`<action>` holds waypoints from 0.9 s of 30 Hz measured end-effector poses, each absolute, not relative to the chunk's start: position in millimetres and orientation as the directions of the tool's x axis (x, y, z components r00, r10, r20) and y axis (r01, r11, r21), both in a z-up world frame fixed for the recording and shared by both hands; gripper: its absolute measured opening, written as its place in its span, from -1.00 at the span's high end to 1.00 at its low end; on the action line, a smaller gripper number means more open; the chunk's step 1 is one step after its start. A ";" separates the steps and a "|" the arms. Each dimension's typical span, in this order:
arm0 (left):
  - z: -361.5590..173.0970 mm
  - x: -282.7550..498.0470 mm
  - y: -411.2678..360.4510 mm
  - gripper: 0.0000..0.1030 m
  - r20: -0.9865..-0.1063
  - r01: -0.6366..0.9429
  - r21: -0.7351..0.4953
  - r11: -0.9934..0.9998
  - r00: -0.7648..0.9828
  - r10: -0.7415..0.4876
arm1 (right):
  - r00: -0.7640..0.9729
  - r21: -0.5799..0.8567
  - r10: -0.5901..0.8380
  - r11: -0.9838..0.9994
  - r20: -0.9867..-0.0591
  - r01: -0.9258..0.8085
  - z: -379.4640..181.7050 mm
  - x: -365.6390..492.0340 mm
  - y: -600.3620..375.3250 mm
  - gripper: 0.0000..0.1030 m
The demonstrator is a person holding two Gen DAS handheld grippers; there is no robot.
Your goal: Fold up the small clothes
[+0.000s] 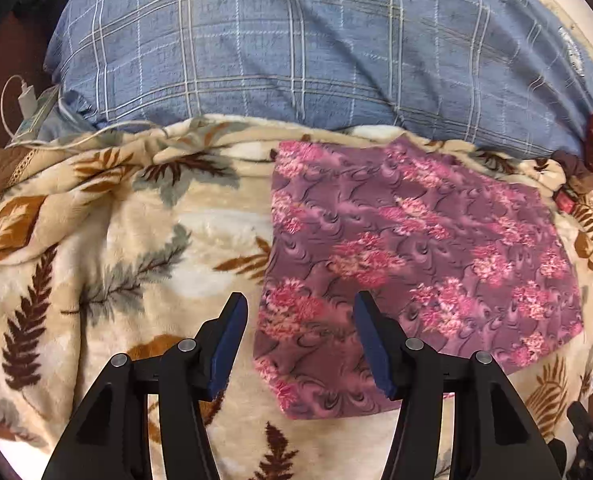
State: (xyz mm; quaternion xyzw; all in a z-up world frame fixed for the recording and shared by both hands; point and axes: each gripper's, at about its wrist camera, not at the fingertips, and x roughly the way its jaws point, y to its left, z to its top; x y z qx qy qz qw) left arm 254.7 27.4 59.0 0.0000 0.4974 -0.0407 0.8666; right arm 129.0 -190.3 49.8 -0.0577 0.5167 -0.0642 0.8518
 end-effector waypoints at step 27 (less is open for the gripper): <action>32.9 332.0 167.2 -0.07 -0.945 -0.155 -0.216 0.964 0.282 -0.166 | 0.567 -0.164 0.197 0.837 -0.800 -0.522 -57.8 188.6 -9.1 -0.30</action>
